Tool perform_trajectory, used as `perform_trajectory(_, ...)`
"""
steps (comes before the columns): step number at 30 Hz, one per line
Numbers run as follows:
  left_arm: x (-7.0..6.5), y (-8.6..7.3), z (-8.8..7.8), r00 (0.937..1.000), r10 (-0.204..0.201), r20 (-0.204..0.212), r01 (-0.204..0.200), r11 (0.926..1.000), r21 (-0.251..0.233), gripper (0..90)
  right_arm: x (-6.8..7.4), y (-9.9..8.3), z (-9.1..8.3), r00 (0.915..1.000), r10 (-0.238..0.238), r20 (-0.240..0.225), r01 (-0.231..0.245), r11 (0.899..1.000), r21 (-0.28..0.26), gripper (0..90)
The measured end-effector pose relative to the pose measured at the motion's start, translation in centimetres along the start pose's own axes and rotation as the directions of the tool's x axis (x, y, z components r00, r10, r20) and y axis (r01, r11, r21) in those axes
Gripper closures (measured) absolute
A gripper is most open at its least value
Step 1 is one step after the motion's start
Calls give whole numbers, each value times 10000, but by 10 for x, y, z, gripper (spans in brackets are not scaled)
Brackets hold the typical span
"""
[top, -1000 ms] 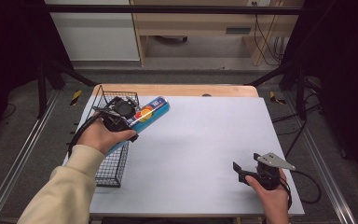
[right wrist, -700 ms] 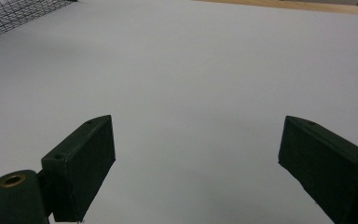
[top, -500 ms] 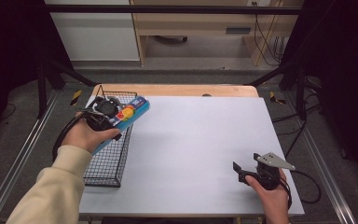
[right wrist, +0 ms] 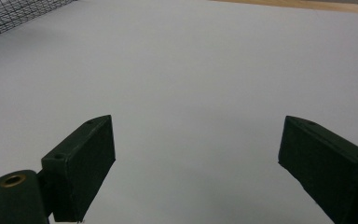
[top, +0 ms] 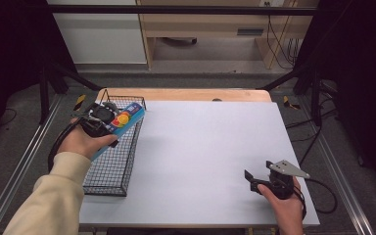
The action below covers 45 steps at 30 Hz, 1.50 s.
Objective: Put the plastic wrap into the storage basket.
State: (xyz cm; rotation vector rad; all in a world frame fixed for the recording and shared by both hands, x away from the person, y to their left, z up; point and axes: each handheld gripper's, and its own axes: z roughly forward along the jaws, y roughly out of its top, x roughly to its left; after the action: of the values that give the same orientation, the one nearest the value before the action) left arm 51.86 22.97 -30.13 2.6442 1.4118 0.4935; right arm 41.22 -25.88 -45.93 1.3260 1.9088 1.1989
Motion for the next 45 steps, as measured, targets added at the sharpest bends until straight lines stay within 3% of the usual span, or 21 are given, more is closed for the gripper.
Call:
perform_trajectory(8, 7, -7, 11, 9993, -361, -48, 362, 9991, 228, 321, 0, 0, 0, 10000, -8, -9, 8, 10000, -2, 109)
perform_trajectory(22, 14, -14, 15, 9971, -675, -359, 691, 9966, 456, 321, 1, 0, 1, 10000, 72, -38, -72, 10000, 14, 109)
perform_trajectory(32, 13, -16, 20, 9960, -716, -529, 756, 9941, 777, 321, 3, 1, 2, 9992, -109, -385, 109, 9999, 0, 109)
perform_trajectory(45, 10, -16, 25, 9957, -733, -560, 785, 9923, 963, 321, 4, 1, 2, 9991, -56, -409, 58, 10000, 43, 109)
